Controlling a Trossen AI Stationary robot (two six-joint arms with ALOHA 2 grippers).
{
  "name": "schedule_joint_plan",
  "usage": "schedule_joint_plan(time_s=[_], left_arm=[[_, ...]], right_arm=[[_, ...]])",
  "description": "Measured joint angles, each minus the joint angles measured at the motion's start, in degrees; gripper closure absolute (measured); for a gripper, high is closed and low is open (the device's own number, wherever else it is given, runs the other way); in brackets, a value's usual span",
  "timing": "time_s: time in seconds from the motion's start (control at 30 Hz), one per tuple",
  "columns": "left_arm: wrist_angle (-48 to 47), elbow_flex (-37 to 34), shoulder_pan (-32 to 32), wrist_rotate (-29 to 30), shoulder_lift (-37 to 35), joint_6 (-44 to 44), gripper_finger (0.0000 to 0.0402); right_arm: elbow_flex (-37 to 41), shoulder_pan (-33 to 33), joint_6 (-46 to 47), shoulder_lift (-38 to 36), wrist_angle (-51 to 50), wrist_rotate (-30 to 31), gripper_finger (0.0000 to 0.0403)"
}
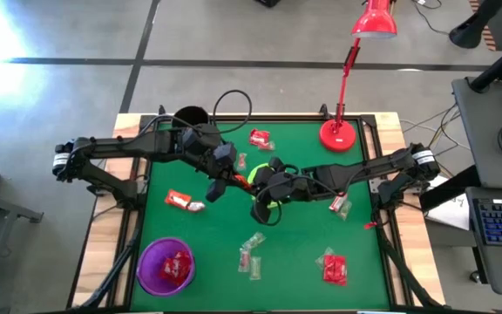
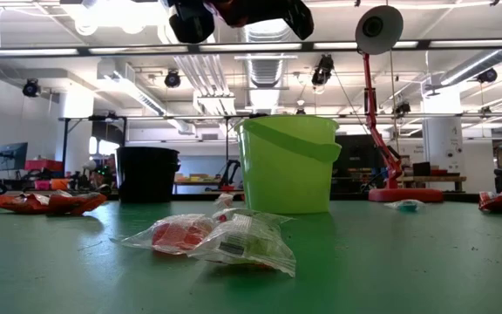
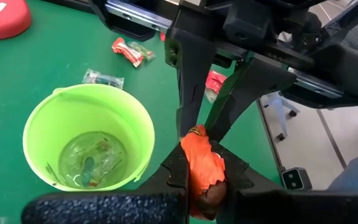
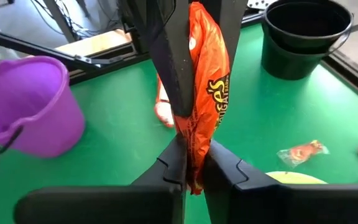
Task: Sort candy
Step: Put the orange chocolate into the black bucket
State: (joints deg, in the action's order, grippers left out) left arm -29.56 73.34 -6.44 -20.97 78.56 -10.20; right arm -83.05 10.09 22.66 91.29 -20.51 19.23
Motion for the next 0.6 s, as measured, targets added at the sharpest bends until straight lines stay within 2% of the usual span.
schedule_joint_plan(time_s=[0.33,0.6], left_arm=[[-0.5,0.0,0.0,-0.9,0.0,0.0,0.0391],[-1.9,0.0,0.1,-1.1,0.0,-0.9,0.0391]], right_arm=[[0.0,0.1,0.8,0.0,-0.1,-0.2,0.0306],[0.0,0.1,0.8,0.0,-0.1,-0.2,0.0270]])
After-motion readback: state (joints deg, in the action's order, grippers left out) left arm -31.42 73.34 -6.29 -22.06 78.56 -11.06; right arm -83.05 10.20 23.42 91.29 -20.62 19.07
